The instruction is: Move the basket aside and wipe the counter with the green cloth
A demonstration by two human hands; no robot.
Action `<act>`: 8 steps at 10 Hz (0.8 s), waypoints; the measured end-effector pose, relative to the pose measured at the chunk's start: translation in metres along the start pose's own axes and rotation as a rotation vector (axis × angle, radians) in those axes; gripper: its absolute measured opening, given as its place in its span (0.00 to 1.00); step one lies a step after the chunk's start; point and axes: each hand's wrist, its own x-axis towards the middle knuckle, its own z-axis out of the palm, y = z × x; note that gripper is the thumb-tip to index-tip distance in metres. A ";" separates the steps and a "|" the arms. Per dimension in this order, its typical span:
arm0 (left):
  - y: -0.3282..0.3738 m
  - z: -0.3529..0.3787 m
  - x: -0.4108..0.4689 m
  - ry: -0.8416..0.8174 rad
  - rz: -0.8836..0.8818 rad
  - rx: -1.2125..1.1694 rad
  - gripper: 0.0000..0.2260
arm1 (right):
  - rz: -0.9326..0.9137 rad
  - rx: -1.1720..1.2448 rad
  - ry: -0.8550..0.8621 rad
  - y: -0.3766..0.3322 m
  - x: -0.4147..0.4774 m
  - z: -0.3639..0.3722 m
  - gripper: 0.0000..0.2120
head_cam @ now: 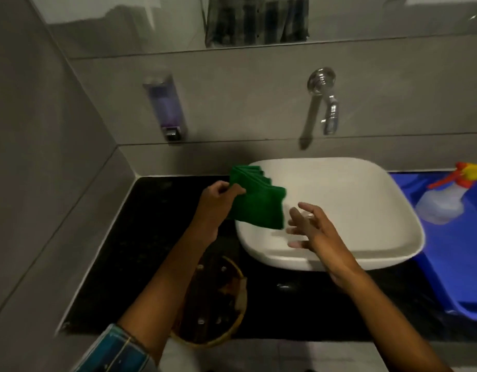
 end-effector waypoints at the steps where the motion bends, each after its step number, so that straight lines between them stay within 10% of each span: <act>1: -0.002 0.116 -0.031 -0.238 -0.031 -0.092 0.03 | 0.043 0.365 0.015 -0.003 0.007 -0.093 0.35; 3: -0.029 0.299 -0.073 -0.264 0.185 0.275 0.22 | -0.055 -0.245 0.557 0.030 -0.006 -0.258 0.19; 4: -0.041 0.370 -0.092 -0.422 0.320 0.474 0.15 | -0.029 -0.532 0.629 0.049 -0.016 -0.323 0.11; 6: -0.082 0.462 -0.113 -0.790 0.316 0.975 0.18 | 0.252 -0.959 0.442 0.116 -0.033 -0.410 0.13; 8: -0.058 0.423 -0.075 -0.576 0.736 1.082 0.20 | 0.233 -1.271 0.404 0.104 -0.006 -0.406 0.17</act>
